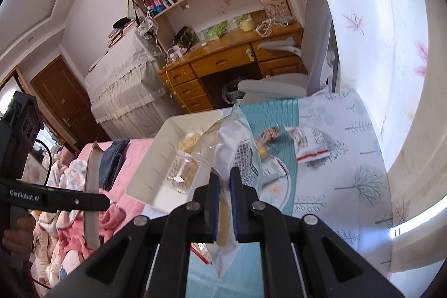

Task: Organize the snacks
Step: 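Carry both bags over the white tray and open both grippers to release them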

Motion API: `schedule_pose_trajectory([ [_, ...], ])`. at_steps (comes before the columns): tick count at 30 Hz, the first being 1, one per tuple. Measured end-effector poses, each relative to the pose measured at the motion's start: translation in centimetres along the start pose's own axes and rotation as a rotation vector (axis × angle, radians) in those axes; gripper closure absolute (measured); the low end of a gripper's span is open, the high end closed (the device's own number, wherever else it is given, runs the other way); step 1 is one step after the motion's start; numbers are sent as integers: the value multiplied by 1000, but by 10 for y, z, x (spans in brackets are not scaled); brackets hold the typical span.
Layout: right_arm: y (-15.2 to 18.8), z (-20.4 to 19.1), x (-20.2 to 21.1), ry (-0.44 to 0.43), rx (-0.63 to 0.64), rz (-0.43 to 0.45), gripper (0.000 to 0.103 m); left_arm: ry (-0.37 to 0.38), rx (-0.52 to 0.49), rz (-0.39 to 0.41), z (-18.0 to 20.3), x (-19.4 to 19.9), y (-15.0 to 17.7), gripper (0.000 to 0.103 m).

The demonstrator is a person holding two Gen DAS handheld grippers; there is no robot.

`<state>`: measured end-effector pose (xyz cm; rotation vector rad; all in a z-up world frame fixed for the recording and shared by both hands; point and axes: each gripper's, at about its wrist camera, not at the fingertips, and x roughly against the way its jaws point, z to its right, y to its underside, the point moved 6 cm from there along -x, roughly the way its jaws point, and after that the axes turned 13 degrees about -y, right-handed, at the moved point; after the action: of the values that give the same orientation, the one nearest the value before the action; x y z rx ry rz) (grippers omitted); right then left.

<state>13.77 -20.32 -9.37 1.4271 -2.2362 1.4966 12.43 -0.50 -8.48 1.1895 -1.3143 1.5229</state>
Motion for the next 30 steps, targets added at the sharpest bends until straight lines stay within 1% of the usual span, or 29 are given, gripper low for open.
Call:
schedule_pose_trajectory([
  [3, -6, -16, -9, 18, 8, 28, 96, -3, -28, 20, -17, 4, -16, 50],
  [9, -14, -51, -34, 46, 20, 71, 96, 22, -74, 44, -50, 3, -48, 49],
  [13, -16, -75, -58, 73, 45, 89, 96, 28, -109, 63, -72, -2, -71, 49],
  [19, -14, -106, -96, 103, 79, 103, 96, 30, -138, 75, -104, -18, -96, 49],
  [22, -9, -118, -115, 107, 86, 91, 96, 27, -145, 65, -118, -31, -108, 49],
  [28, 0, -133, -142, 111, 81, 64, 96, 34, -143, 53, -133, -52, -116, 49],
  [30, 4, -134, -149, 118, 66, 51, 92, 31, -143, 56, -137, -56, -117, 46],
])
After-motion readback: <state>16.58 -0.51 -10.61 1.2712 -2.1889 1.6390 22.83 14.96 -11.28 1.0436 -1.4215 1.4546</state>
